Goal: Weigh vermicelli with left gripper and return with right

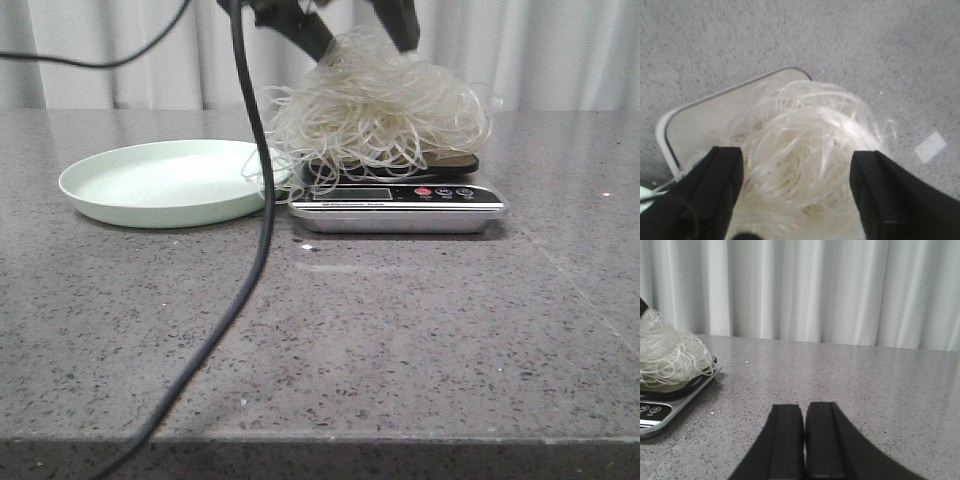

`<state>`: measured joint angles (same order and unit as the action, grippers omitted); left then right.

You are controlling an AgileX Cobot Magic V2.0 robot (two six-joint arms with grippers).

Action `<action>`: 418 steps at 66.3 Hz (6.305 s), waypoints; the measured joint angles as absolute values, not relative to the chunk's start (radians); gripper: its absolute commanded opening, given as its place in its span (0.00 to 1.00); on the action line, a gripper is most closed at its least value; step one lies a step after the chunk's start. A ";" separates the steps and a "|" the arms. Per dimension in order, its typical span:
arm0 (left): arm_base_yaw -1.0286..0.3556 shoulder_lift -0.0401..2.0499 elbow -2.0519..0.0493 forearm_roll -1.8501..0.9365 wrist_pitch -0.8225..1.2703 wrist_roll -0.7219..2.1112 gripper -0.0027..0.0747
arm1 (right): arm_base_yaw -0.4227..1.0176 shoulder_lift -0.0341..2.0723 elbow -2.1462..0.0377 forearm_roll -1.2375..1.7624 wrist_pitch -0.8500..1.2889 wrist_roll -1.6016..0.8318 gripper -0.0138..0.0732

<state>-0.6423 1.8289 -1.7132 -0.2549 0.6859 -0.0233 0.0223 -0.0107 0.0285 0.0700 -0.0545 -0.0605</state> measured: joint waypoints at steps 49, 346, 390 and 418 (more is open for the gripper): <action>-0.639 0.772 -0.965 -0.056 0.453 -0.025 0.71 | 0.022 -0.011 0.029 0.070 -0.054 -0.061 0.37; -0.639 0.083 -0.384 0.032 0.557 -0.023 0.20 | 0.532 2.050 -2.278 0.448 1.219 -0.094 0.32; -0.639 0.083 -0.384 0.032 0.557 -0.023 0.20 | 0.597 2.181 -2.278 0.297 1.184 -0.094 0.74; -0.639 0.083 -0.384 0.032 0.557 -0.023 0.20 | 0.431 1.925 -2.278 0.280 1.253 -0.094 0.74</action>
<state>-0.6386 0.0825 -0.3840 0.0324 0.5570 -0.0233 0.4309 1.9250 -2.2779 0.2797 1.2525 -0.0940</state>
